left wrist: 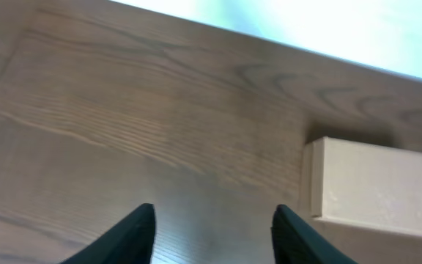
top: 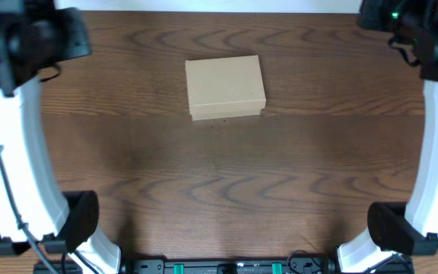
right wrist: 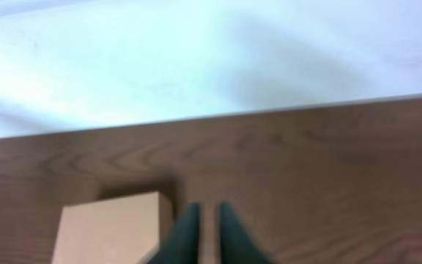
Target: Pack container
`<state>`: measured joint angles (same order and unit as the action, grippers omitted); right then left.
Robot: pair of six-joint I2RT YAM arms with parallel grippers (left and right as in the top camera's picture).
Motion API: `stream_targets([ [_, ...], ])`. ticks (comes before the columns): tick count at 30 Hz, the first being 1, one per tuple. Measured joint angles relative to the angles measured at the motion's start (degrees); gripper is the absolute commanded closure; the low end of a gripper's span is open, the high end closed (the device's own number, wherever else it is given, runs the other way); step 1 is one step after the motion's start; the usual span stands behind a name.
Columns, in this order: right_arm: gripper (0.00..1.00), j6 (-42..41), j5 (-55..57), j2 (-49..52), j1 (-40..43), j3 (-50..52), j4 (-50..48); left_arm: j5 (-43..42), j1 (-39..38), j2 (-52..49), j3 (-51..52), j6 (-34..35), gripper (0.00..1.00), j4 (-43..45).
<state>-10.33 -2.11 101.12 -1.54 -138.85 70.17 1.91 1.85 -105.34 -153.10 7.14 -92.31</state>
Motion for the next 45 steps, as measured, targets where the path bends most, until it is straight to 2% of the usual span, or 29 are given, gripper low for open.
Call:
stream_targets([
  [1, 0.56, 0.0, 0.2, -0.4, 0.1, 0.0, -0.5, -0.2, 0.7, 0.4, 0.0, -0.2, 0.33, 0.0],
  [2, 0.36, 0.4, 0.2, -0.9, 0.2, 0.0, -1.1, -0.3, 1.3, 0.7, 0.0, -0.2, 0.02, 0.0],
  [3, 0.23, 0.2, 0.3, -1.1, 0.2, 0.0, -1.3, -0.4, 1.6, 0.9, 0.0, -0.2, 0.04, 0.0],
  [4, 0.01, 0.5, 0.3, -1.5, 0.2, 0.0, -1.5, -0.4, 1.8, 0.9, 0.0, -0.1, 0.04, 0.0],
  [16, 0.01, 0.8, 0.3, -4.1, 0.2, 0.0, 2.6, -0.7, 1.8, 0.8, 0.0, 0.1, 0.04, 0.0],
  [30, 0.01, 0.8, 0.2, -4.1, 0.2, 0.1, 14.0, -0.7, 1.8, 0.8, 0.0, 0.1, 0.05, 0.0],
  [45, 0.01, -3.1, -5.4, -4.1, 0.2, 0.1, 14.8, -0.7, 1.8, 0.8, 0.0, 0.1, 0.04, 0.0],
])
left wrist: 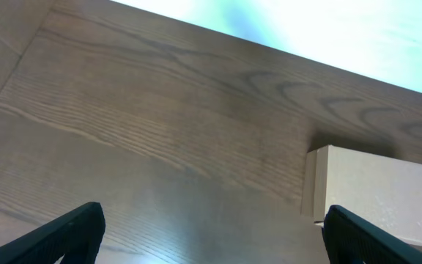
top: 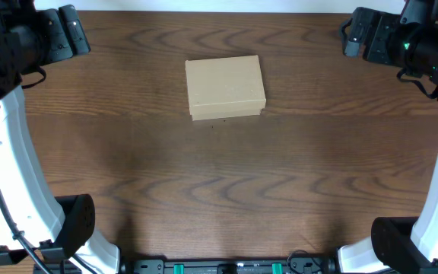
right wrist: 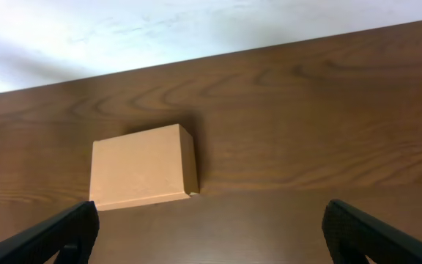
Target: Pack container
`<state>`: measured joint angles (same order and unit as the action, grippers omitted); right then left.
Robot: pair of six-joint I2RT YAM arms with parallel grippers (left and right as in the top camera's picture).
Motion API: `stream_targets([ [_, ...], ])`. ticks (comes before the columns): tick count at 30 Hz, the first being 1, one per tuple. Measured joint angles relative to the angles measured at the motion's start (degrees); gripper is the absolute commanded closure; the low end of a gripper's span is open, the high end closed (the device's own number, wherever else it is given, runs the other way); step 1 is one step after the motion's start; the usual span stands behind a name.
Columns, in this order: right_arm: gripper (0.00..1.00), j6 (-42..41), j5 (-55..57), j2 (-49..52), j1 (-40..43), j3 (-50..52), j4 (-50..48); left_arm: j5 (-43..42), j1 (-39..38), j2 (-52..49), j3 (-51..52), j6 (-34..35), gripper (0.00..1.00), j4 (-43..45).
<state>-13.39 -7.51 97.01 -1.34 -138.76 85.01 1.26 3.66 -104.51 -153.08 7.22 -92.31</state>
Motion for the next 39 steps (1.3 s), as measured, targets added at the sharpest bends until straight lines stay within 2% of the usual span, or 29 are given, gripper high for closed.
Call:
stream_targets([
  [10, 0.01, -0.1, -0.5, -0.5, 0.0, 0.3, 0.0, 0.0, 0.0, 0.0, 0.0, 0.0, 0.04, 0.0],
  [16, 0.01, -0.2, -0.5, -8.3, 0.0, 6.7, -8.3, 0.0, 0.0, 0.0, 0.0, 0.0, 0.04, 0.0],
  [21, 0.01, -0.3, -0.2, -23.3, 0.0, 22.1, -19.9, 0.0, 0.0, 0.0, 0.0, 0.0, 0.04, 0.0],
  [25, 0.01, -0.3, 0.7, -36.4, 0.0, 39.0, -29.3, -0.3, 0.0, 0.0, 0.0, 0.0, 0.04, 0.0],
  [39, 0.01, -1.7, 1.4, -66.3, 0.0, 85.2, -37.4, -0.9, 0.0, 0.0, 0.0, 0.0, 0.05, 0.0],
])
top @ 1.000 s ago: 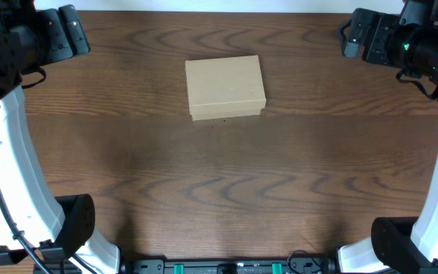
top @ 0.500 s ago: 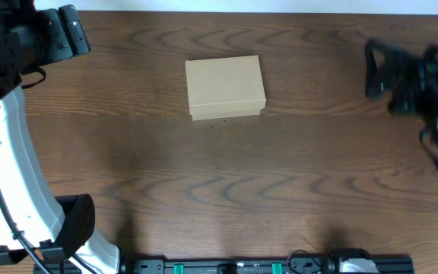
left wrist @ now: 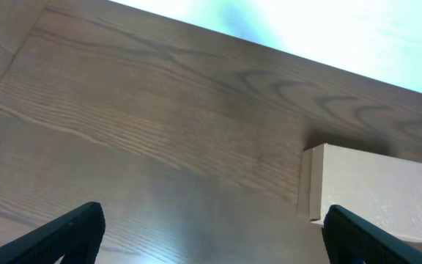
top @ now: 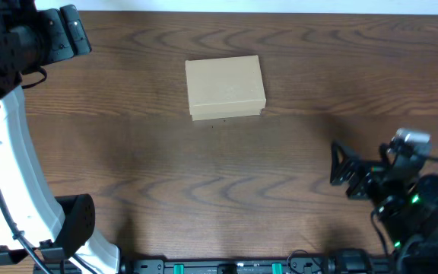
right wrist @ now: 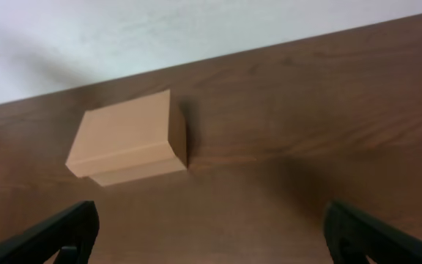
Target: Pack container
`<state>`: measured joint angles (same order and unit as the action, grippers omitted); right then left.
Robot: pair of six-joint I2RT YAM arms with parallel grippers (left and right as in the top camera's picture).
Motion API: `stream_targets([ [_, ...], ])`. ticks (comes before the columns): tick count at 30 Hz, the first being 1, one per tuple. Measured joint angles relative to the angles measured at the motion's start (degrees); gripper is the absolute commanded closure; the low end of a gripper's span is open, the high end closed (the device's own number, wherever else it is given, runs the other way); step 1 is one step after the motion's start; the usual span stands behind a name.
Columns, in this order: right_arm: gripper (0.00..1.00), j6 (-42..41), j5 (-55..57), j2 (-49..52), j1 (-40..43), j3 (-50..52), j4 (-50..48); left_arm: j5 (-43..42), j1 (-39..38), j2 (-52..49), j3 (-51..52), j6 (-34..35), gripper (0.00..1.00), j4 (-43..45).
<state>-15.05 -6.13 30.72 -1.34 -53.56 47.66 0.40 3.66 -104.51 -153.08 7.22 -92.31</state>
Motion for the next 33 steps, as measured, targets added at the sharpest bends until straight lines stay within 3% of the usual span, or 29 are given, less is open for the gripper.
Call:
stream_targets([
  [9, 0.01, -2.4, 0.2, -14.6, 0.0, 20.7, -12.2, 0.0, 0.0, 0.0, 0.0, 0.0, 0.04, 0.0],
  [20, 0.01, -2.6, 0.2, -28.4, 0.0, 37.3, -21.5, 0.0, 0.0, 0.0, 0.0, 0.0, 0.04, 0.0],
  [33, 0.01, -2.6, 0.2, -29.8, 0.0, 46.4, -27.5, 0.0, 0.0, 0.0, 0.0, 0.0, 0.04, 0.0],
])
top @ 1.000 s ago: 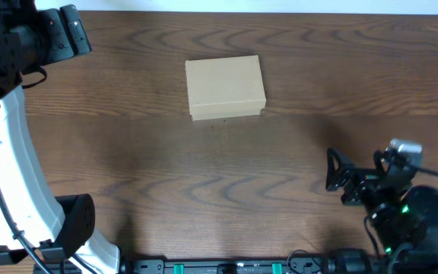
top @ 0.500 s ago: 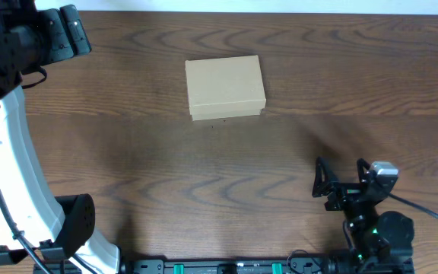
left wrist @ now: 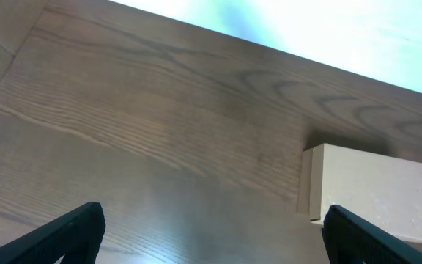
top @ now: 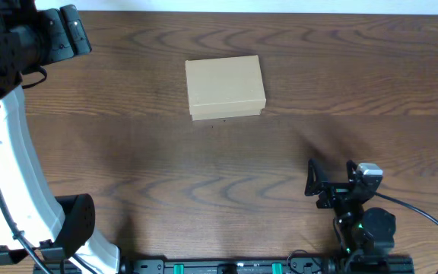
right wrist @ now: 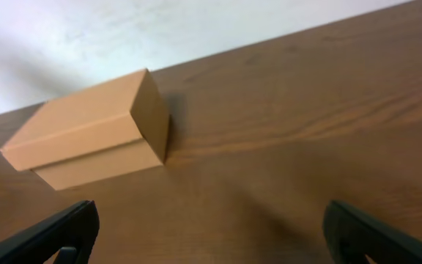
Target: Pack container
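Note:
A closed tan cardboard box (top: 226, 87) sits at the back middle of the wooden table (top: 204, 175). It shows at the right in the left wrist view, box (left wrist: 365, 192), and at the left in the right wrist view, box (right wrist: 86, 136). My left gripper (top: 68, 32) hangs at the back left corner, left of the box, open wide and empty (left wrist: 211, 246). My right gripper (top: 331, 183) is low near the front right, well in front of the box, also open wide and empty (right wrist: 211, 246).
The left arm's white link (top: 17, 152) runs down the left side to its base (top: 78, 221). A rail with green connectors (top: 226, 267) lines the front edge. A pale wall lies beyond the table's back edge (right wrist: 196, 29).
My right gripper has moved a little left and toward the front edge; its camera now sees the box from lower and more side-on. The left gripper and the box have not moved.
At first both grippers were at the back corners, the right shut and the left partly open. Then both stood open wide, still at the back. Later the right gripper was at the front right, and now it sits lower there. The box stayed put.

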`<state>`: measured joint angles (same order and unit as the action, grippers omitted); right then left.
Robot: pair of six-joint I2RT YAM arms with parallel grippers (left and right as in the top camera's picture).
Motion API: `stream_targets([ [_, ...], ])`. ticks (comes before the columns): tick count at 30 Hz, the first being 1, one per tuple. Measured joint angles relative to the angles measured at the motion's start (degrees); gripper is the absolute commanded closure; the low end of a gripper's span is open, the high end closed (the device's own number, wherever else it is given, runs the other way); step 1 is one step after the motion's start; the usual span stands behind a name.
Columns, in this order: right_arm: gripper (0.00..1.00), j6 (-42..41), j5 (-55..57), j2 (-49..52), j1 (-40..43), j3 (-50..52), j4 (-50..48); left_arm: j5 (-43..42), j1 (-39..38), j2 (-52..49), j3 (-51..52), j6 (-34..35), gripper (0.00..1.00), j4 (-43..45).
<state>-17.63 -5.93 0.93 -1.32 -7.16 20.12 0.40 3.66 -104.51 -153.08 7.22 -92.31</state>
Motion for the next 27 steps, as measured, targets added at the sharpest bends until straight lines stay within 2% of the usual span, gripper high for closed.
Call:
stream_targets([
  [27, 0.01, 0.0, 0.2, 0.0, 0.0, 1.0, -0.5, 0.0, 0.0, 0.0, 0.0, 0.0, 0.04, 0.0],
])
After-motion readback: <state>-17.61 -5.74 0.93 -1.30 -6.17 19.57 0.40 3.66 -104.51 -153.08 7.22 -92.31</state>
